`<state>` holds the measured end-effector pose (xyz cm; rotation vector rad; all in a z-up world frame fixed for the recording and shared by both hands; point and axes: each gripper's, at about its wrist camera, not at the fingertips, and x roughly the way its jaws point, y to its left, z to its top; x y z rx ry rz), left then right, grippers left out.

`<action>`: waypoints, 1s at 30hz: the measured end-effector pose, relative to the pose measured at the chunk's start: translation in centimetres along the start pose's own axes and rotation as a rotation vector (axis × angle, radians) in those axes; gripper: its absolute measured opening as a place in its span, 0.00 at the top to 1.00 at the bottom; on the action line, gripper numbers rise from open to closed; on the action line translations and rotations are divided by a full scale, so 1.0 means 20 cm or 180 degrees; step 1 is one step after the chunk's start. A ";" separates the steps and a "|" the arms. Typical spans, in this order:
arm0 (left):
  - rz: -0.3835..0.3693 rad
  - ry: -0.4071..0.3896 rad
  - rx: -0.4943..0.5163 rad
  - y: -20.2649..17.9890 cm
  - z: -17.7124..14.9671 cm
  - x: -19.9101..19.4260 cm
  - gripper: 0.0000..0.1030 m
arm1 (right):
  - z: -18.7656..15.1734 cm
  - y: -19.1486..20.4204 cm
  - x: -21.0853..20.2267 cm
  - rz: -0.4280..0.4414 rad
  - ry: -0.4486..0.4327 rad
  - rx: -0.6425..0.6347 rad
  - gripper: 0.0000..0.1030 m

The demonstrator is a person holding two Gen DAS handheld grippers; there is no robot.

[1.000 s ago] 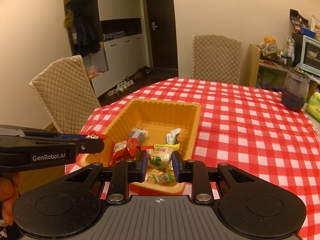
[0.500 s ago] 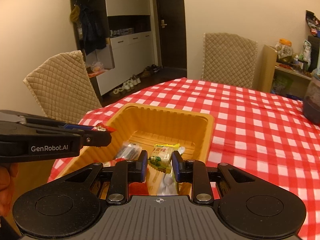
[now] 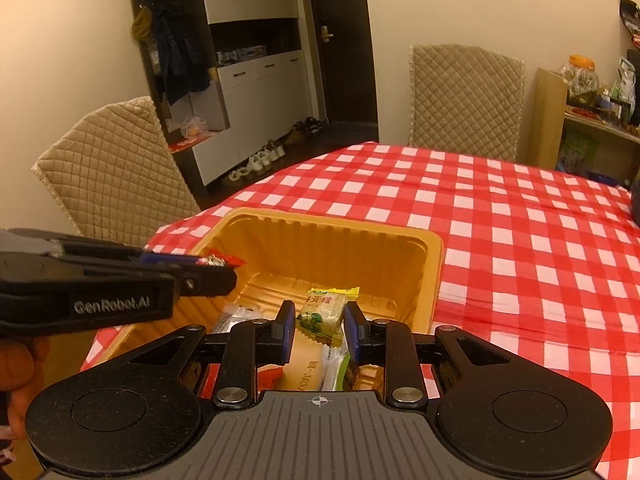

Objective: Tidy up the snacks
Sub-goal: 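Lower both candies into the tray and open both grippers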

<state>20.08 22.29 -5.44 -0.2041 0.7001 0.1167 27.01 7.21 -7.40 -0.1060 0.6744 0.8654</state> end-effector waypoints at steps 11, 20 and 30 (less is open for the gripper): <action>0.0203 -0.0106 -0.0109 0.09 -0.01 -0.06 0.59 | -0.01 -0.01 -0.01 -0.0026 -0.0004 0.0068 0.74; 0.0290 -0.0091 -0.0137 0.12 -0.03 -0.08 0.53 | -0.01 0.04 -0.02 0.0051 -0.0023 0.0075 0.74; 0.0297 -0.0073 -0.0119 0.12 -0.03 -0.07 0.50 | -0.01 0.06 0.00 0.0068 -0.0034 0.0069 0.74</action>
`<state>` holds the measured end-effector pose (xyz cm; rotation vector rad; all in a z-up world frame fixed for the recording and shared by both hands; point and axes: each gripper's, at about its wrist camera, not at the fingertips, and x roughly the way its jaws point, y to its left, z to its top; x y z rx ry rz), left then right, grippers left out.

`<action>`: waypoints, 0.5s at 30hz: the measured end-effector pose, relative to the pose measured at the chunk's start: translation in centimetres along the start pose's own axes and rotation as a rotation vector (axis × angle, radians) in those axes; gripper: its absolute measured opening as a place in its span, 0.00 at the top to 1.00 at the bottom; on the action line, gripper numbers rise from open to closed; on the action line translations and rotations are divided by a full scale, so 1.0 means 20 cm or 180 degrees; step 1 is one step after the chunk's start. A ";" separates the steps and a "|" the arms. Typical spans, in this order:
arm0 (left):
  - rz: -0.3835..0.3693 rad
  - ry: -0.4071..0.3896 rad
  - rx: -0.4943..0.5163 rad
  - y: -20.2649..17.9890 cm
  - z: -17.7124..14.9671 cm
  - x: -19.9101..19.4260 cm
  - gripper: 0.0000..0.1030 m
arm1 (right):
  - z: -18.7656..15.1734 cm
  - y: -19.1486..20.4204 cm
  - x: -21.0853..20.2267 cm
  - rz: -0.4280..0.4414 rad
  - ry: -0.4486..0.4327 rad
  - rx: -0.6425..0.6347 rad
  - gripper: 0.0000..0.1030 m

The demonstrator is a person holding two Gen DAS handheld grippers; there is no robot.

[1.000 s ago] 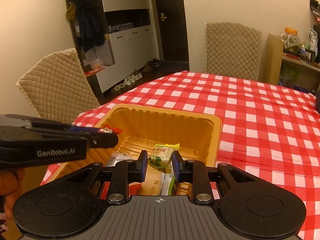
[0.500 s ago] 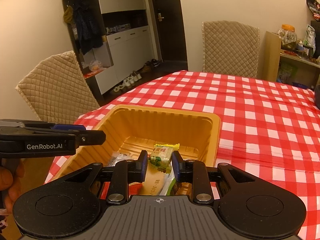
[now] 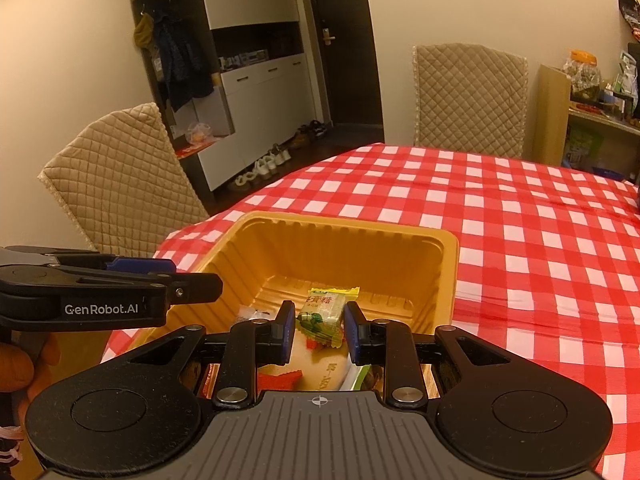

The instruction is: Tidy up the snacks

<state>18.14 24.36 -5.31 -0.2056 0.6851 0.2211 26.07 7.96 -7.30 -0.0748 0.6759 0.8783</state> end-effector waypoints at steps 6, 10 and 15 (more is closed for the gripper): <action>0.0053 -0.0011 -0.0003 0.01 -0.01 0.00 0.39 | 0.01 0.00 -0.02 0.0040 -0.0153 -0.0001 0.62; 0.0089 -0.0021 0.0000 0.02 -0.02 0.00 0.35 | 0.02 -0.03 -0.05 -0.0068 -0.0241 0.0028 0.61; 0.0119 -0.0053 0.0011 0.01 -0.02 -0.01 0.29 | 0.03 -0.07 -0.08 -0.0205 -0.0290 0.0083 0.58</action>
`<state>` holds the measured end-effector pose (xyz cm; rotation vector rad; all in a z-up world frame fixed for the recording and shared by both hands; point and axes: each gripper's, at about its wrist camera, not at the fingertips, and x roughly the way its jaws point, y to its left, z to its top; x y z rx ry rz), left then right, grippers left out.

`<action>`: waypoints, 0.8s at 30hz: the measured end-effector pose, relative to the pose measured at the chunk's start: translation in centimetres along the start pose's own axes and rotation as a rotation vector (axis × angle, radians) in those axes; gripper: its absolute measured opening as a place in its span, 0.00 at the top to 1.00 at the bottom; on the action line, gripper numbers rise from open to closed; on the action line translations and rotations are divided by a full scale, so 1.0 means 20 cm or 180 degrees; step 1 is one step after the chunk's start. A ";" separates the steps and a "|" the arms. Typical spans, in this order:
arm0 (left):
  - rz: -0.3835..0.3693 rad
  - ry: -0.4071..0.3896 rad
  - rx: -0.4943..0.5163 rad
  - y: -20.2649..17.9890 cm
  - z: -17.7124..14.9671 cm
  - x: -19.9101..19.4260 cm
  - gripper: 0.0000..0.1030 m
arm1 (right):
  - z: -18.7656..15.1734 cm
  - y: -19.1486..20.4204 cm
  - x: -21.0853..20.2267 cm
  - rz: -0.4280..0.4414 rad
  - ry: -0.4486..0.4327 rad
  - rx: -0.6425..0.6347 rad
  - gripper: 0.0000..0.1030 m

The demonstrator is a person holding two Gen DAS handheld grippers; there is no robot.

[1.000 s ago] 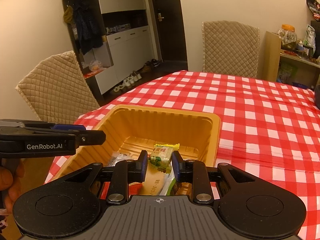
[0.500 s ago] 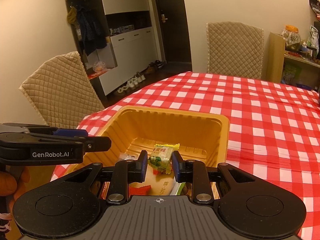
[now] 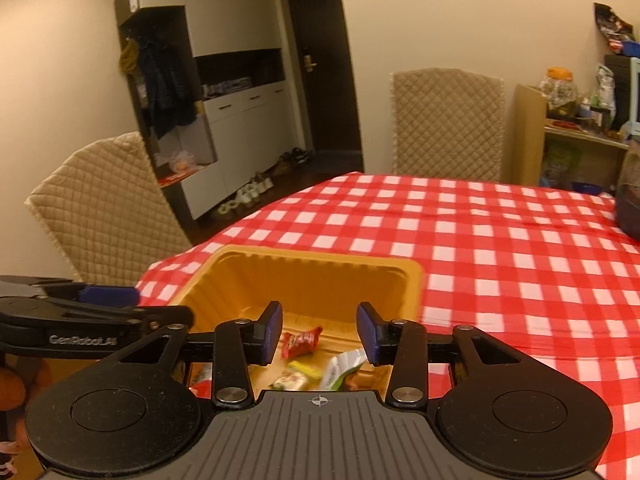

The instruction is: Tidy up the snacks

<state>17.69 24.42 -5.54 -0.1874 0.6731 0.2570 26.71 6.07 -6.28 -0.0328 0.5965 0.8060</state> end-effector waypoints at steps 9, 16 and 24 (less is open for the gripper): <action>-0.0028 -0.0049 0.0054 -0.03 -0.02 -0.01 0.19 | -0.01 -0.05 -0.04 -0.0092 0.0013 0.0088 0.43; -0.0039 -0.0120 0.0017 -0.04 -0.06 -0.08 0.06 | -0.04 -0.10 -0.13 -0.0195 0.0010 0.0207 0.27; -0.0065 -0.0092 -0.0185 -0.07 -0.13 -0.27 0.00 | -0.15 -0.10 -0.35 -0.0224 0.0034 0.0350 0.13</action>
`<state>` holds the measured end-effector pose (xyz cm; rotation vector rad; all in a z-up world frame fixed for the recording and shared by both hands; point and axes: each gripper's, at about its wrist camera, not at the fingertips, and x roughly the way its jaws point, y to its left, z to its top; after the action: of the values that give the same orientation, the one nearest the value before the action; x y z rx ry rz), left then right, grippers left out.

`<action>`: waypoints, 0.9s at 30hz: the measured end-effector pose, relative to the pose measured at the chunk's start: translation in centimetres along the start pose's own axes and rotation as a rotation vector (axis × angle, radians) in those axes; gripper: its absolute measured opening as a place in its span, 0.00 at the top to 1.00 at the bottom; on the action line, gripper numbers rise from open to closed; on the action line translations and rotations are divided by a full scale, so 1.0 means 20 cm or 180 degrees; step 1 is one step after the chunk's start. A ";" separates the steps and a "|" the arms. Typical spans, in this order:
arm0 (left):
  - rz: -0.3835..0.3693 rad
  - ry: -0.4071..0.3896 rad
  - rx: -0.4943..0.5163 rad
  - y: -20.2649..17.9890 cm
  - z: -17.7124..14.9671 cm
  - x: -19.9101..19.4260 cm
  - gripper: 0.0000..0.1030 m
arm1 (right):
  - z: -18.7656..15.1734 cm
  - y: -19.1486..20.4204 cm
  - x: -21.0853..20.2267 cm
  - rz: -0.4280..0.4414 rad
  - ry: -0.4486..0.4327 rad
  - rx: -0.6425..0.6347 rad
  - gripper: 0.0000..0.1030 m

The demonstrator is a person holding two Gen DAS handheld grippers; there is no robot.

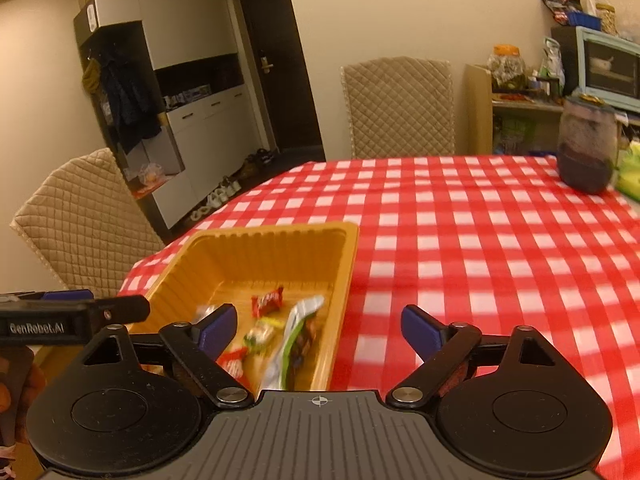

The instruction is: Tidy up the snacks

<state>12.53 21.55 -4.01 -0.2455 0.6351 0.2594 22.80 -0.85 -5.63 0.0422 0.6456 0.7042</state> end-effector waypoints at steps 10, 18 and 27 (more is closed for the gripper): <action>-0.0026 0.0095 -0.0050 -0.16 -0.14 -0.32 0.00 | -0.13 0.00 -0.36 -0.0171 0.0106 0.0249 0.12; 0.0038 0.0131 -0.0057 -0.27 -0.19 -0.56 0.00 | -0.15 0.06 -0.62 -0.0266 0.0100 0.0282 0.12; 0.0162 0.0130 0.0008 -0.32 -0.24 -0.75 0.00 | -0.16 0.14 -0.84 -0.0304 0.0138 0.0208 0.12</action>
<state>0.17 11.60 2.33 -0.2329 0.6826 0.3031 9.63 -9.60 1.57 0.0562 0.7075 0.5933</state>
